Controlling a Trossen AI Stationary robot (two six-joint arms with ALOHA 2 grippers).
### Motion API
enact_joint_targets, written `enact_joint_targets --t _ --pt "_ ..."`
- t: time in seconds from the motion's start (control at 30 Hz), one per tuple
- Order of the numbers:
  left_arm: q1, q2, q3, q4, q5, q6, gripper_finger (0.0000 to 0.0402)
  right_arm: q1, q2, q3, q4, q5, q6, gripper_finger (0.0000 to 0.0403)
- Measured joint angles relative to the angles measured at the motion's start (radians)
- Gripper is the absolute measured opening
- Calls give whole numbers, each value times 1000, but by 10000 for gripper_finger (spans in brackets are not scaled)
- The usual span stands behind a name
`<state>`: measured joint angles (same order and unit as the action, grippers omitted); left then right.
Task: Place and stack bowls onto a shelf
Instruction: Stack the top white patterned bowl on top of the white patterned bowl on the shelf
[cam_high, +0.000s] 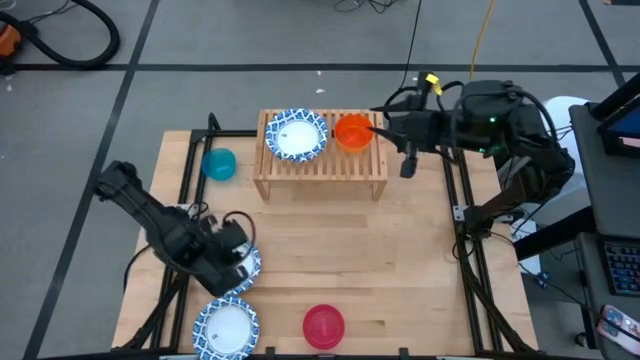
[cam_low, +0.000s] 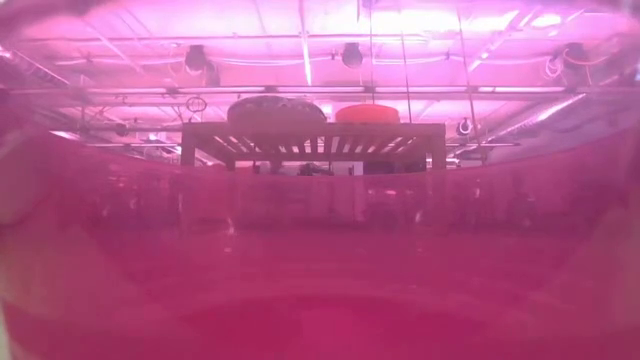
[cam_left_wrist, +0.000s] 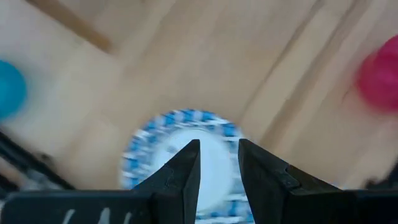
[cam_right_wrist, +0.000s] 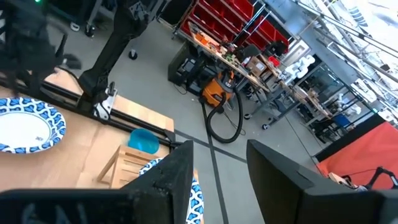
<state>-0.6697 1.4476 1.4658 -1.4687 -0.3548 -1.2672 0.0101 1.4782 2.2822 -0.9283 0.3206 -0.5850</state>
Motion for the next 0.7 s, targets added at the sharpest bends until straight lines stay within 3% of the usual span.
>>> enact_joint_targets --t 0.2,0.5,0.7 --pt "0 120 0 136 47 -190 115 6 -18 0 1 -3 -2 144" --pt "1 316 0 136 200 -389 115 6 -26 0 -4 -3 -28 144" --pt "0 385 0 139 234 -467 115 6 -25 0 -4 -4 -34 144"
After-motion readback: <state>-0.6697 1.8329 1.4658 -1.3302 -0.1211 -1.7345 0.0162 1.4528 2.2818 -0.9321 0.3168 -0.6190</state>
